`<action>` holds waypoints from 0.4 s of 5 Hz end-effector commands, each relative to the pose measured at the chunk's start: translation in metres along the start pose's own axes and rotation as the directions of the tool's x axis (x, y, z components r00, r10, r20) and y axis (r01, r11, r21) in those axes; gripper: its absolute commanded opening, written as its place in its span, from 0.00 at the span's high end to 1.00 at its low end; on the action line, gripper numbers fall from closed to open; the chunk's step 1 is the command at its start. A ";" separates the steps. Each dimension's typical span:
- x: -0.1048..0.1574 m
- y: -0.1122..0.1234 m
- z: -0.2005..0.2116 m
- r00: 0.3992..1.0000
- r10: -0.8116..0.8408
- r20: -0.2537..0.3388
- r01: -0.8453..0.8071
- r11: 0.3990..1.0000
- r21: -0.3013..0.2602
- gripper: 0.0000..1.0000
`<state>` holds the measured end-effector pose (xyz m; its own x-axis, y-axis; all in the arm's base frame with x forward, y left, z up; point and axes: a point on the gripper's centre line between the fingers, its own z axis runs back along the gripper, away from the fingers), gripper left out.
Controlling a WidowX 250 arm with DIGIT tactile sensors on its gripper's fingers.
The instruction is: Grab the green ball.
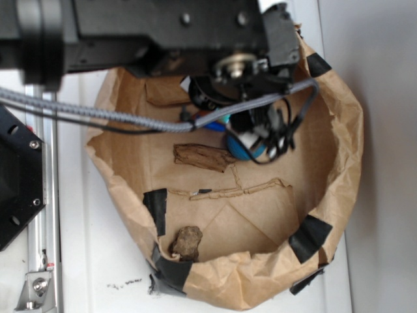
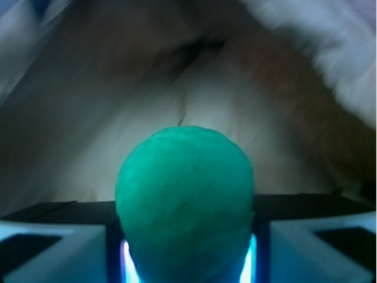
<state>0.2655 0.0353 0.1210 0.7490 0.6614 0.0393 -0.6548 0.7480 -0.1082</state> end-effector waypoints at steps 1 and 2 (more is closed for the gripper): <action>-0.010 0.004 0.033 0.886 -0.463 -0.031 0.458 0.883 -0.106 1.00; -0.015 0.002 0.031 0.879 -0.477 -0.006 0.475 0.876 -0.079 1.00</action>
<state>0.2501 0.0128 0.1376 0.9722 0.2326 0.0282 -0.2262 0.9632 -0.1450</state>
